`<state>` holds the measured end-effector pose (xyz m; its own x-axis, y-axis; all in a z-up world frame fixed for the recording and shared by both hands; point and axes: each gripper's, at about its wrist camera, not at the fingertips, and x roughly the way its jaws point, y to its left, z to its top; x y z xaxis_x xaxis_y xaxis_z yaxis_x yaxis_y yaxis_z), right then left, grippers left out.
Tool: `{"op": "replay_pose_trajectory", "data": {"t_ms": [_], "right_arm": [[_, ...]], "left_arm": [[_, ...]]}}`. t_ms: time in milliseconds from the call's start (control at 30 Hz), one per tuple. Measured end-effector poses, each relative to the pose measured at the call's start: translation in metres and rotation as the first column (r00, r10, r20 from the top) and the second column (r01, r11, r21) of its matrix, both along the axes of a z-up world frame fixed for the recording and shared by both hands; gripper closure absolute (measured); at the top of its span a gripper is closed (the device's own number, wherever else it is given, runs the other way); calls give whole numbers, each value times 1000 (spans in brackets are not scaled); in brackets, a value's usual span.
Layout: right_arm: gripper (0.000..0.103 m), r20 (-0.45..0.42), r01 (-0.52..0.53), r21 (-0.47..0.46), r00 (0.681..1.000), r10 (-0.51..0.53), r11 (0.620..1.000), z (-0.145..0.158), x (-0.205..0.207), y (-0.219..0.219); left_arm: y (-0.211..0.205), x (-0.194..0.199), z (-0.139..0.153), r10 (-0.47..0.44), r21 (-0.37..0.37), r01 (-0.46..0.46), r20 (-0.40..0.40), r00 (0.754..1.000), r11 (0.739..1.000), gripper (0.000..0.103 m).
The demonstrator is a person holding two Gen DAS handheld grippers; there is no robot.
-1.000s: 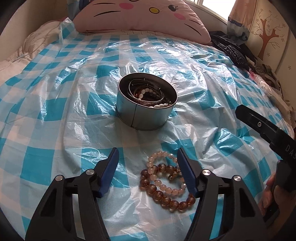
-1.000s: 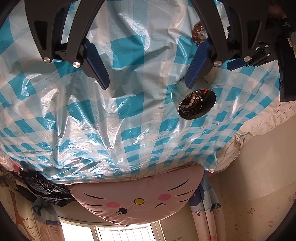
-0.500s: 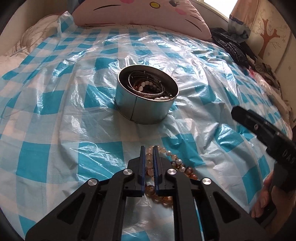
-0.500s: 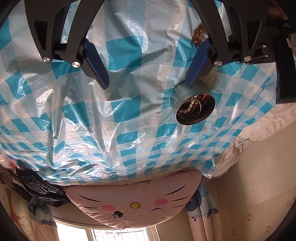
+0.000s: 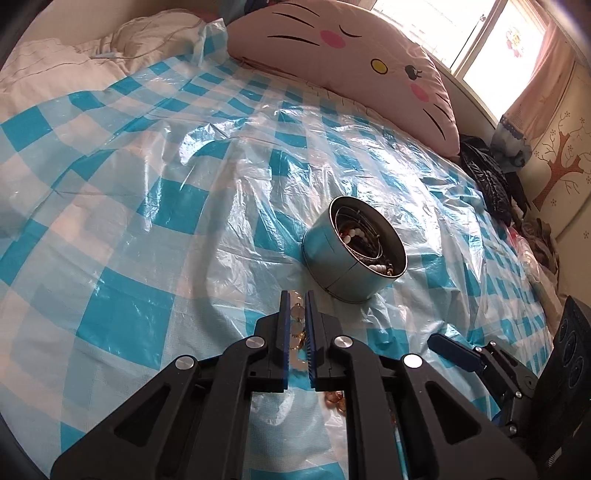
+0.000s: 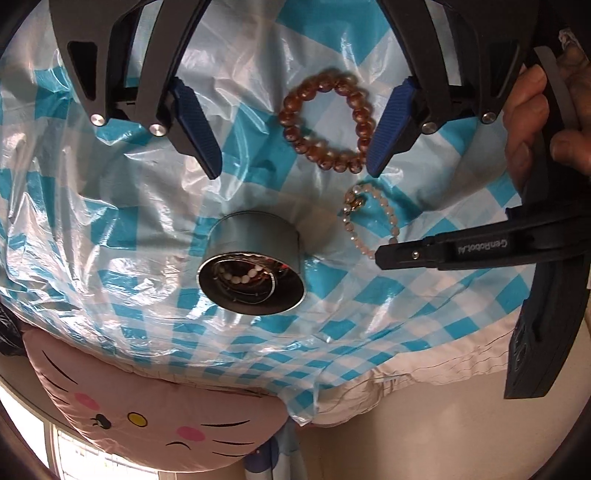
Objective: Organize jewelry
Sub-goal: 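Grasp the pink-pearl bracelet with the left gripper while the right grasps the amber bracelet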
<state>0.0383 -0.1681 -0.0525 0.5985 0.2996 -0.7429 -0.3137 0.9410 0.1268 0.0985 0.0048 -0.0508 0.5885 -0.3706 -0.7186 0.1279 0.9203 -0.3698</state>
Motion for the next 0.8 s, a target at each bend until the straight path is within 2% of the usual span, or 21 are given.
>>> {"op": "replay_pose_trajectory", "data": {"t_ms": [167,333,400,467,533,567,600,633,700,800], "right_arm": [[53,-50,-68,32,996,70,997,-9,4,11],[58,-147,-46,67,988,55,997,-26,15,6],[71,-199,-3,87,980,20,996,-34,20,-5],[79,-214,23,91,977,-3,996,-35,19,-11],[84,-217,21,63,976,-6,998,-34,16,-9],[90,-213,21,43,977,-11,999,-32,14,-8],[90,-211,23,41,977,-14,999,-31,14,-8],[90,-213,29,65,977,-15,997,-31,13,-11],[90,-231,60,187,973,-16,980,-29,13,-27],[90,-232,128,377,972,-40,917,-22,8,-56]], "left_arm": [[-2,1,-1,-6,8,6,-1,1000,1000,96],[-4,0,-1,-16,19,16,0,1000,1000,96],[-5,0,-1,-17,23,17,-1,1000,1000,96],[-5,1,-2,-20,26,20,-7,1000,999,96],[-7,1,-3,-25,33,26,-14,1000,999,96],[-8,2,-4,-27,38,28,-19,999,999,96],[-9,2,-6,-28,44,29,-24,999,999,96],[-9,2,-6,-30,46,31,-27,999,998,96],[-9,1,-6,-31,46,32,-23,999,998,96],[-9,0,-4,-31,42,31,-11,999,999,96]]}}
